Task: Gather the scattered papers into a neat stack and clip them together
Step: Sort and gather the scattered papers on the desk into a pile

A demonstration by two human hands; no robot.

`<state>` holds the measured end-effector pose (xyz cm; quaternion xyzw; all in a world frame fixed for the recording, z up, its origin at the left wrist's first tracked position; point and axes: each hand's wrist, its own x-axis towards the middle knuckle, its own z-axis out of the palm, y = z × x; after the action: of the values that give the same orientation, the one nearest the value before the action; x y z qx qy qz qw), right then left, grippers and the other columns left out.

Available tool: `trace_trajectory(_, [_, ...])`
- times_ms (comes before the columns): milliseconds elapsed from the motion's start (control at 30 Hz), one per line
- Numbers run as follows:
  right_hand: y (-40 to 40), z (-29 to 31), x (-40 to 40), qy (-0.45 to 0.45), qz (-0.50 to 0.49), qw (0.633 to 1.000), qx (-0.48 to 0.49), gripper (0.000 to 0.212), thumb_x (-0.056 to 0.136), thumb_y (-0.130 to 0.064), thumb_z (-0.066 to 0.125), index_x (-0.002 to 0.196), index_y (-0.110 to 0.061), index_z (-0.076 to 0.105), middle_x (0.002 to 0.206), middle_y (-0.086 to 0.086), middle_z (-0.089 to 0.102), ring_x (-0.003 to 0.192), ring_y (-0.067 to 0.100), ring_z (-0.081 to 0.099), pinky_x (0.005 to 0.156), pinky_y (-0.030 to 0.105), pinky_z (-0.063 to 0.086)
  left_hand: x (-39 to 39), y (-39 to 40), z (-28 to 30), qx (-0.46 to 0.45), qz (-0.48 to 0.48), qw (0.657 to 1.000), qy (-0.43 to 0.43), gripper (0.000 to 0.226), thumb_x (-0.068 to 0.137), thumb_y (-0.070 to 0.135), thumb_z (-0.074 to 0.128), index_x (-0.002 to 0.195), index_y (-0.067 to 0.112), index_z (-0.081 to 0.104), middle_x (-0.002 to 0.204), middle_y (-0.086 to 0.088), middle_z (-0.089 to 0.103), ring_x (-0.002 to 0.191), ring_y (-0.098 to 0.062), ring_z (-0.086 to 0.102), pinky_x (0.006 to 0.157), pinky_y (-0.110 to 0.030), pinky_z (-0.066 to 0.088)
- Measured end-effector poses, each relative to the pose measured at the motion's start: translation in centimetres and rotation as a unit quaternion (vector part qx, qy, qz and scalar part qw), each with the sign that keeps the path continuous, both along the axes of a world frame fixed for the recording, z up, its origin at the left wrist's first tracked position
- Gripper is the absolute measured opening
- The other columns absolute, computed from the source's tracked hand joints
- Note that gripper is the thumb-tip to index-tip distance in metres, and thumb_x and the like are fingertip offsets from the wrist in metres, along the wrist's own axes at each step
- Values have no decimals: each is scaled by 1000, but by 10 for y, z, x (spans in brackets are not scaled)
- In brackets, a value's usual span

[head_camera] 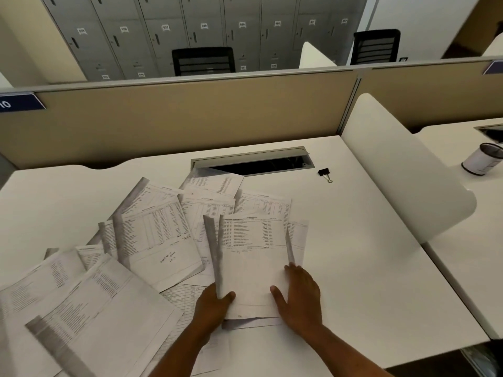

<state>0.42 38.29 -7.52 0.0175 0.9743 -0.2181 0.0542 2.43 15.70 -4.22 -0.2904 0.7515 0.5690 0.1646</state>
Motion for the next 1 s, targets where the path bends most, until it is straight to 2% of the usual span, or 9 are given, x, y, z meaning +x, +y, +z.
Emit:
trace_trajectory(100, [-1, 9, -10, 4, -46, 999, -20, 64, 90, -55, 60, 144, -23, 46, 142, -4, 51, 133, 20, 44, 107, 41, 41, -2, -2, -3, -226, -106, 968, 35, 42, 91, 33, 65, 127, 16, 55, 123, -7, 54, 109, -21, 55, 91, -31, 48])
trace_trajectory(200, [-5, 17, -26, -41, -92, 990, -97, 64, 91, -49, 66, 143, -18, 46, 138, 2, 50, 126, 22, 51, 104, 37, 46, -7, -1, -1, -302, -141, 941, 59, 45, 89, 38, 66, 128, 18, 55, 125, -6, 50, 115, -21, 49, 94, -29, 45])
trace_trajectory(400, [-12, 28, -63, -122, -207, 938, -249, 69, 87, -43, 73, 144, -12, 46, 133, 8, 58, 116, 25, 62, 96, 34, 52, -14, -2, 3, -260, -143, 952, 75, 43, 88, 24, 70, 128, 13, 57, 127, -8, 54, 113, -20, 53, 94, -24, 42])
trace_trajectory(467, [-12, 27, -72, -143, -245, 904, -321, 57, 85, -36, 76, 133, -10, 56, 123, 7, 68, 105, 25, 68, 93, 40, 58, -13, -4, 2, -252, -135, 955, 79, 44, 88, 21, 71, 129, 13, 56, 131, -8, 49, 117, -21, 50, 98, -26, 41])
trace_trajectory(533, [-12, 26, -78, -162, -241, 894, -341, 42, 85, -33, 77, 118, -11, 64, 113, 6, 72, 96, 24, 71, 85, 43, 62, -13, -6, 2, -248, -135, 956, 78, 41, 88, 20, 70, 126, 13, 56, 130, -9, 49, 114, -19, 48, 97, -25, 40])
trace_trajectory(667, [-16, 24, -79, -191, -223, 876, -383, 20, 82, -26, 81, 97, -24, 67, 107, 1, 74, 88, 14, 69, 68, 25, 57, -16, -11, 3, -219, -118, 966, 71, 47, 87, 20, 72, 130, 9, 55, 128, -10, 55, 111, -20, 51, 95, -28, 44])
trace_trajectory(767, [-17, 18, -75, -219, -203, 856, -422, 36, 81, -21, 83, 114, -17, 71, 109, 0, 74, 95, 18, 71, 80, 29, 60, -14, -13, 5, -165, -103, 979, 55, 52, 88, 19, 71, 135, 9, 51, 128, -7, 59, 103, -14, 51, 90, -26, 45])
trace_trajectory(867, [-20, 13, -69, -230, -161, 862, -423, 44, 84, -14, 80, 127, -13, 68, 122, 5, 73, 104, 23, 70, 95, 37, 58, -10, -15, 5, -133, -106, 985, 26, 55, 90, 20, 69, 140, 12, 46, 133, -5, 56, 106, -15, 51, 94, -29, 45])
trace_trajectory(1000, [-17, 14, -62, -177, -152, 885, -402, 44, 92, -12, 67, 135, -19, 62, 119, 1, 72, 102, 20, 68, 81, 28, 57, -8, -16, 4, -106, -107, 989, -6, 55, 91, 25, 69, 139, 15, 45, 130, -2, 57, 116, -22, 55, 99, -35, 48])
